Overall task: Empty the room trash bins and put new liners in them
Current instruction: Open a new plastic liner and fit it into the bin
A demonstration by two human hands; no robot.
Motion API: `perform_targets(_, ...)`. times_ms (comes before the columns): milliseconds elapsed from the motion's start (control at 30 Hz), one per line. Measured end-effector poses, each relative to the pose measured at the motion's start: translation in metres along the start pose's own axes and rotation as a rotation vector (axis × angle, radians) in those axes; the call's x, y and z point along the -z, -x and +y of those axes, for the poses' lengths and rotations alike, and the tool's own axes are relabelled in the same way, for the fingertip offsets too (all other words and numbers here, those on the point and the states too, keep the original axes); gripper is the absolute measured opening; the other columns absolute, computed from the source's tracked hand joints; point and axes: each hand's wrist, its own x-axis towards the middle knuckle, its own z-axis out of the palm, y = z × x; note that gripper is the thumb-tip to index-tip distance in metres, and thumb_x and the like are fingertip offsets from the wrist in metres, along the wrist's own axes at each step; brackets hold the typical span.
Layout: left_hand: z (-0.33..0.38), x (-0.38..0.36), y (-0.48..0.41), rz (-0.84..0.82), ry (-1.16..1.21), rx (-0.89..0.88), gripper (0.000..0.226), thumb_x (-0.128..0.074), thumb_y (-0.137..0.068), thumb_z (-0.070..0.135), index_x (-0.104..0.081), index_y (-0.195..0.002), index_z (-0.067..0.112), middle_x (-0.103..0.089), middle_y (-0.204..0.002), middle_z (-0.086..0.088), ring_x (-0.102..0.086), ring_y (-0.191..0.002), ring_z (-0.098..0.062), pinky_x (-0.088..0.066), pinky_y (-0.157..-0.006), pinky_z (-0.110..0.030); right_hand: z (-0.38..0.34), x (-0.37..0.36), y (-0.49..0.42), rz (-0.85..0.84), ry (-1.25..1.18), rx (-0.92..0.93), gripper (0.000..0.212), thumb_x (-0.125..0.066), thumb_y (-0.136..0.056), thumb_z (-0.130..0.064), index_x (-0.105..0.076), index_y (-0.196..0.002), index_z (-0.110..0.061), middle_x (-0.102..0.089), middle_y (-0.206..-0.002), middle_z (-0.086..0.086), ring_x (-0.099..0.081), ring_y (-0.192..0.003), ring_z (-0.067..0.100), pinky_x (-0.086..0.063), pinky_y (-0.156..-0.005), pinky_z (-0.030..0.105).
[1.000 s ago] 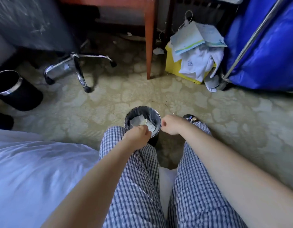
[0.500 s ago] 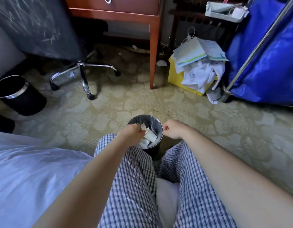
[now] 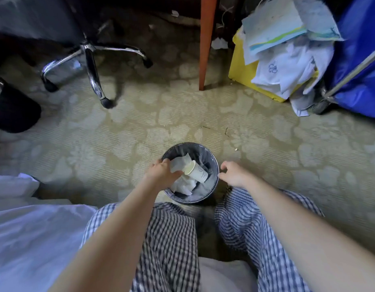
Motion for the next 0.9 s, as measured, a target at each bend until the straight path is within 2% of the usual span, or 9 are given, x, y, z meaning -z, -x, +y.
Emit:
perform_targets(100,-0.008,-0.007,-0.029,-0.027,0.066,0.093,0.07,-0.047,-0.093,0.05,-0.027,-0.144,0.006,-0.032,-0.144,-0.017,-0.033,-0.132,-0.035,-0.032,-0.104,-0.04,0.008,-0.01,-0.031,0.001,-0.102,-0.066,0.034,-0.057,-0.091,-0.022,-0.052,-0.119,-0.003,-0.056,-0.097,0.011,-0.059,-0.093,0.028,-0.046,-0.082,0.035)
perform_targets(200,-0.017,-0.016,-0.055,-0.058,0.177,0.233,0.081,-0.049,-0.092,0.051,-0.015,-0.146,0.001,-0.023,-0.151,-0.02,-0.023,-0.139,-0.035,-0.026,-0.109,-0.041,0.013,-0.018,-0.055,0.024,-0.096,-0.16,0.046,-0.057,-0.093,-0.028,-0.048,-0.129,-0.001,-0.054,-0.128,0.017,-0.052,-0.117,0.032,-0.042,-0.095,0.035)
perform_targets(300,-0.024,-0.029,-0.079,-0.117,0.335,0.337,0.09,-0.053,-0.091,0.049,-0.006,-0.147,-0.002,-0.024,-0.15,-0.023,-0.028,-0.137,-0.035,-0.033,-0.109,-0.043,0.015,-0.025,-0.073,-0.002,-0.032,-0.232,0.047,-0.052,-0.095,-0.033,-0.05,-0.126,0.003,-0.053,-0.131,0.019,-0.051,-0.12,0.033,-0.041,-0.092,0.032)
perform_targets(467,-0.034,-0.04,-0.104,-0.209,0.413,0.332,0.076,-0.051,-0.093,0.045,-0.029,-0.138,-0.012,-0.048,-0.135,-0.025,-0.05,-0.12,-0.036,-0.046,-0.088,-0.037,0.016,-0.034,-0.098,-0.023,-0.009,-0.253,0.047,-0.047,-0.098,-0.034,-0.049,-0.13,0.0,-0.051,-0.134,0.018,-0.049,-0.123,0.033,-0.04,-0.094,0.033)
perform_targets(567,-0.036,-0.045,-0.114,-0.248,0.331,0.286,0.06,-0.046,-0.096,0.044,-0.051,-0.123,-0.009,-0.062,-0.102,-0.021,-0.062,-0.088,-0.029,-0.045,-0.065,-0.033,0.017,-0.044,-0.11,-0.041,-0.014,-0.245,0.029,-0.043,-0.099,-0.031,-0.055,-0.105,-0.005,-0.056,-0.106,0.016,-0.056,-0.105,0.031,-0.037,-0.076,0.029)
perform_targets(633,-0.037,-0.046,-0.116,-0.232,0.307,0.282,0.045,-0.046,-0.096,0.042,-0.055,-0.1,-0.002,-0.05,-0.068,-0.008,-0.048,-0.058,-0.018,-0.034,-0.049,-0.029,0.016,-0.048,-0.114,-0.036,-0.016,-0.25,0.03,-0.041,-0.1,-0.028,-0.056,-0.102,-0.002,-0.056,-0.101,0.016,-0.057,-0.104,0.033,-0.035,-0.073,0.028)
perform_targets(733,-0.04,-0.047,-0.119,-0.185,0.327,0.294,0.039,-0.048,-0.096,0.04,-0.047,-0.082,0.004,-0.042,-0.06,-0.003,-0.039,-0.052,-0.015,-0.027,-0.046,-0.027,0.015,-0.05,-0.118,0.002,-0.005,-0.252,0.032,-0.038,-0.102,-0.025,-0.051,-0.082,-0.005,-0.061,-0.112,0.019,-0.057,-0.095,0.033,-0.036,-0.072,0.029)
perform_targets(800,-0.041,-0.046,-0.117,-0.186,0.356,0.297,0.043,-0.048,-0.096,0.04,-0.045,-0.069,0.006,-0.041,-0.06,-0.003,-0.038,-0.053,-0.015,-0.027,-0.046,-0.027,0.016,-0.049,-0.117,0.02,0.023,-0.245,0.04,-0.039,-0.102,-0.027,-0.038,-0.064,-0.011,-0.06,-0.101,0.018,-0.05,-0.083,0.027,-0.035,-0.071,0.029)
perform_targets(900,-0.039,-0.041,-0.113,-0.189,0.467,0.334,0.045,-0.05,-0.096,0.038,-0.04,-0.062,0.01,-0.038,-0.058,-0.004,-0.035,-0.051,-0.015,-0.026,-0.048,-0.028,0.017,-0.044,-0.113,0.038,0.016,-0.228,0.044,-0.039,-0.102,-0.028,-0.034,-0.06,-0.014,-0.051,-0.088,0.012,-0.048,-0.079,0.026,-0.035,-0.069,0.029)
